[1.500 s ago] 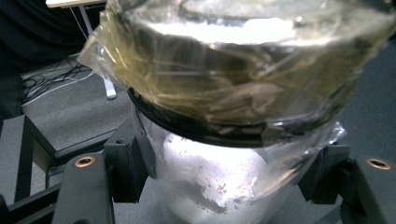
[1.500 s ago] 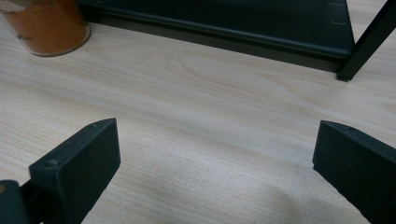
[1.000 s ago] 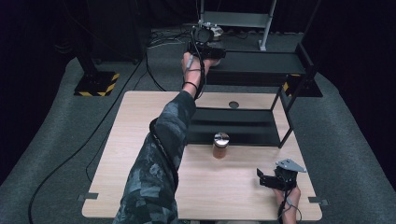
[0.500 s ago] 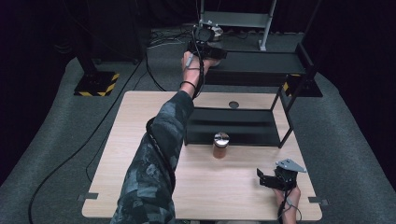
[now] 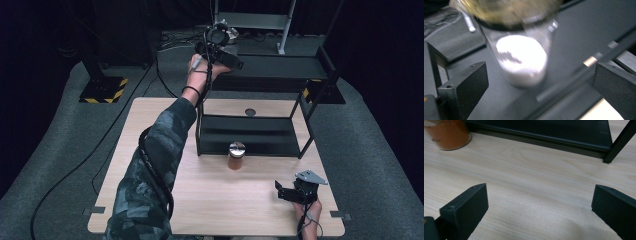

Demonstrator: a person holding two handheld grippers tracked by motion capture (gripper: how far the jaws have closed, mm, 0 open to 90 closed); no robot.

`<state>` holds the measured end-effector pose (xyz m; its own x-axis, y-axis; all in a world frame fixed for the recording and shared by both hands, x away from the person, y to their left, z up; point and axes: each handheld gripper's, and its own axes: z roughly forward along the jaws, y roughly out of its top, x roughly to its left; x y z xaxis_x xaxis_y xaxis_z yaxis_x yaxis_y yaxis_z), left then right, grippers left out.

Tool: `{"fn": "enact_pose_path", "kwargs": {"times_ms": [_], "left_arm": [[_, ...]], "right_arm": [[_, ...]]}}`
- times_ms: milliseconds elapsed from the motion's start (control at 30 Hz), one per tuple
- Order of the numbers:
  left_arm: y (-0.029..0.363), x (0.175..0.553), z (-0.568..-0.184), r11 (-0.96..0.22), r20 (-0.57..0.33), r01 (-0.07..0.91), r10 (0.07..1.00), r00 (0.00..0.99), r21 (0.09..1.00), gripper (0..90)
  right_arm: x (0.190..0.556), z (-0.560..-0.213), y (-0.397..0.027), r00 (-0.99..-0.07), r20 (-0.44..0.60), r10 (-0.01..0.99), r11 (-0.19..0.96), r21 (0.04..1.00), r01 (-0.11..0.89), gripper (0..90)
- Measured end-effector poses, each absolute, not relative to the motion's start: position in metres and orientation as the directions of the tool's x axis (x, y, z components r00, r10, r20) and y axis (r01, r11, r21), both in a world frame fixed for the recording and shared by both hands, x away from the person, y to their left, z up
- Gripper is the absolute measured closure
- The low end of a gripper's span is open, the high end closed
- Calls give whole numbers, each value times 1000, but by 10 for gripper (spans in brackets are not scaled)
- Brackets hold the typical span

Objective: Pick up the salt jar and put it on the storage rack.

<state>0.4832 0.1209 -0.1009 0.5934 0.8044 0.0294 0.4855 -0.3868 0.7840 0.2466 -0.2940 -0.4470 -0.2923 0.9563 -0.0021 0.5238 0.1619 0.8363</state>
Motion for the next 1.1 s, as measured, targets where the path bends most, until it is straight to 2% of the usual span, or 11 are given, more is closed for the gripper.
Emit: {"fn": "enact_pose_path", "kwargs": {"times_ms": [267, 600, 833, 1100], "left_arm": [[138, 456, -102, -463, 92, 438, 761, 642, 771, 1], [155, 403, -120, -572, 187, 350, 678, 711, 742, 1], [161, 366, -160, -644, 227, 326, 623, 748, 692, 1], [167, 339, -220, -697, 215, 367, 597, 773, 616, 2]], "right_arm": [[246, -447, -294, -292, -4, 956, 164, 836, 523, 0], [246, -447, -293, -291, -6, 957, 164, 837, 522, 0], [246, -447, -293, -290, -4, 957, 162, 836, 524, 0], [246, -447, -294, -288, 1, 958, 156, 837, 525, 0]]}}
